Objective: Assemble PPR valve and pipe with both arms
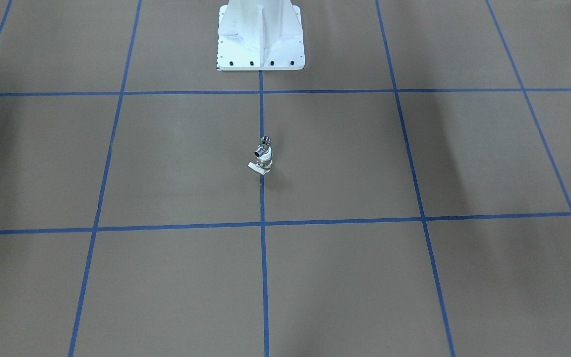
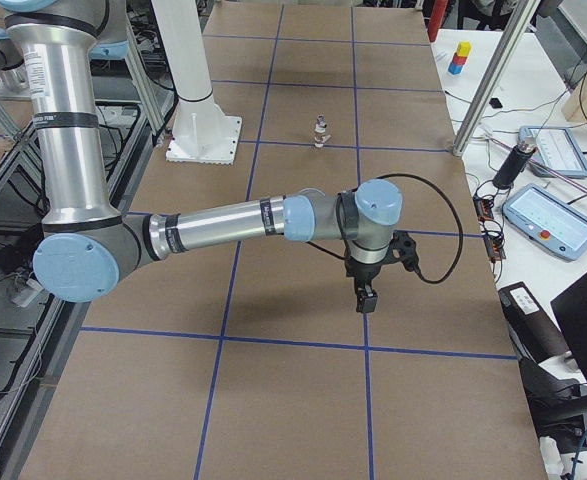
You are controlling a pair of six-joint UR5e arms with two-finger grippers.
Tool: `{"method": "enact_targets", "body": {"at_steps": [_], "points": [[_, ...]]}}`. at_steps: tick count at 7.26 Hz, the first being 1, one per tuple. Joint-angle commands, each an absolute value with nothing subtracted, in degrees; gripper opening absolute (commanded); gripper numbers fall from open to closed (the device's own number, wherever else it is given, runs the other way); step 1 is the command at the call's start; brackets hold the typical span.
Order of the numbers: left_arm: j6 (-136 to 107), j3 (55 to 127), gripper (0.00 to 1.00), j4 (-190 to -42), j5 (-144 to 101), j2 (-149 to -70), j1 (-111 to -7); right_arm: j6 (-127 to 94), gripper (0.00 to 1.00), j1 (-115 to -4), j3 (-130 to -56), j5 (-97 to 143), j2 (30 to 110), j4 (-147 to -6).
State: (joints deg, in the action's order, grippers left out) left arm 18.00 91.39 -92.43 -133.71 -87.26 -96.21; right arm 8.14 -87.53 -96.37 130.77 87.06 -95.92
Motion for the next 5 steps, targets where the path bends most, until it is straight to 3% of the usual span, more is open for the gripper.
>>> {"method": "enact_targets", "body": {"at_steps": [1, 5], "points": [[17.8, 91.7, 1.0, -92.0, -130.3, -88.5, -94.1, 11.8, 1.0, -91.6, -92.0, 132.4, 94.0, -87.3], [12.7, 93.4, 1.0, -92.5, -131.2, -86.9, -92.4, 12.7, 1.0, -95.0, -91.7, 128.9, 102.5, -79.3]]}}
